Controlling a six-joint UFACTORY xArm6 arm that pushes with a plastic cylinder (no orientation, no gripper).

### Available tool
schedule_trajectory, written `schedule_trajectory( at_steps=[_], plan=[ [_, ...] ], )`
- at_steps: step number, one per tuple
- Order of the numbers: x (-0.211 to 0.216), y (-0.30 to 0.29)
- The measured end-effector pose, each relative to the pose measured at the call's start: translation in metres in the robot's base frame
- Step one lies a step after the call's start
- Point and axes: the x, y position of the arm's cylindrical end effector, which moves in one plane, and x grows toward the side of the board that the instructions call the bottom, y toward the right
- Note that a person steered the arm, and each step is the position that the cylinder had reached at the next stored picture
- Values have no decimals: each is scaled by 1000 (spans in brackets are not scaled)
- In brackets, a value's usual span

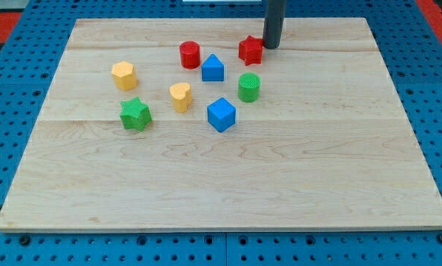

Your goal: Slide the red star left a bit

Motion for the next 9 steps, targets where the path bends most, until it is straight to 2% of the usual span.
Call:
schedule_trajectory(
  at_steps=[2,4,6,9],
  plan=[
    [0,-41],
    [2,-5],
    [39,-26],
    [36,-64]
  ],
)
